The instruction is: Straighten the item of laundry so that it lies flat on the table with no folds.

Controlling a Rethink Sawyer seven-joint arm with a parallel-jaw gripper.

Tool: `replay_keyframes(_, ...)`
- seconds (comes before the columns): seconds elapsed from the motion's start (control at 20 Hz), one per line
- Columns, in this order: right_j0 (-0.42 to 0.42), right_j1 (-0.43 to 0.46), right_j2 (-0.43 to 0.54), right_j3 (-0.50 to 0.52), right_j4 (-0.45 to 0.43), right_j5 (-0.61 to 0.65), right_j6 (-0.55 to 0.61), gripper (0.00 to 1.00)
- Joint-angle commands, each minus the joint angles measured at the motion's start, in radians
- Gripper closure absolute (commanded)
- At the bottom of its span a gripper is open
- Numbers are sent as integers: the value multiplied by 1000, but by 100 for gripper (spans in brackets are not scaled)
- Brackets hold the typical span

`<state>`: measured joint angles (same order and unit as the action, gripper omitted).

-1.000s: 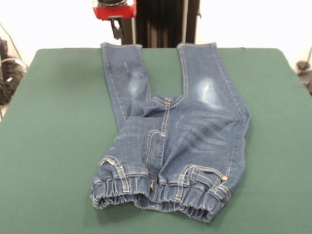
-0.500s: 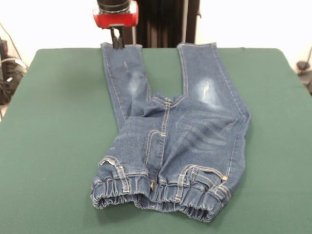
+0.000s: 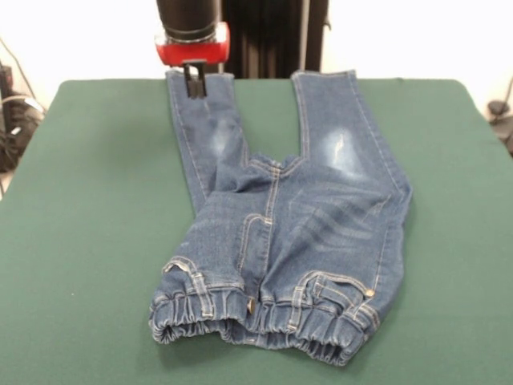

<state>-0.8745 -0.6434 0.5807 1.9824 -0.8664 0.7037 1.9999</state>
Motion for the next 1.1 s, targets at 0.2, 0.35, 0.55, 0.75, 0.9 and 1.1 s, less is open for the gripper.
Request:
replay_keyframes(0.2,64,122,-11,-102,35,259,-239,0)
replay_keyframes(0.35,68,129,-12,-111,43,299,-240,0)
replay_keyframes(0.55,67,132,-11,-116,31,336,-235,0)
replay_keyframes(0.75,60,143,-3,-124,15,350,-242,0)
replay_keyframes(0.9,46,160,-1,-127,3,335,-239,0)
replay_keyframes(1.1,50,205,-27,-151,-37,307,-216,0)
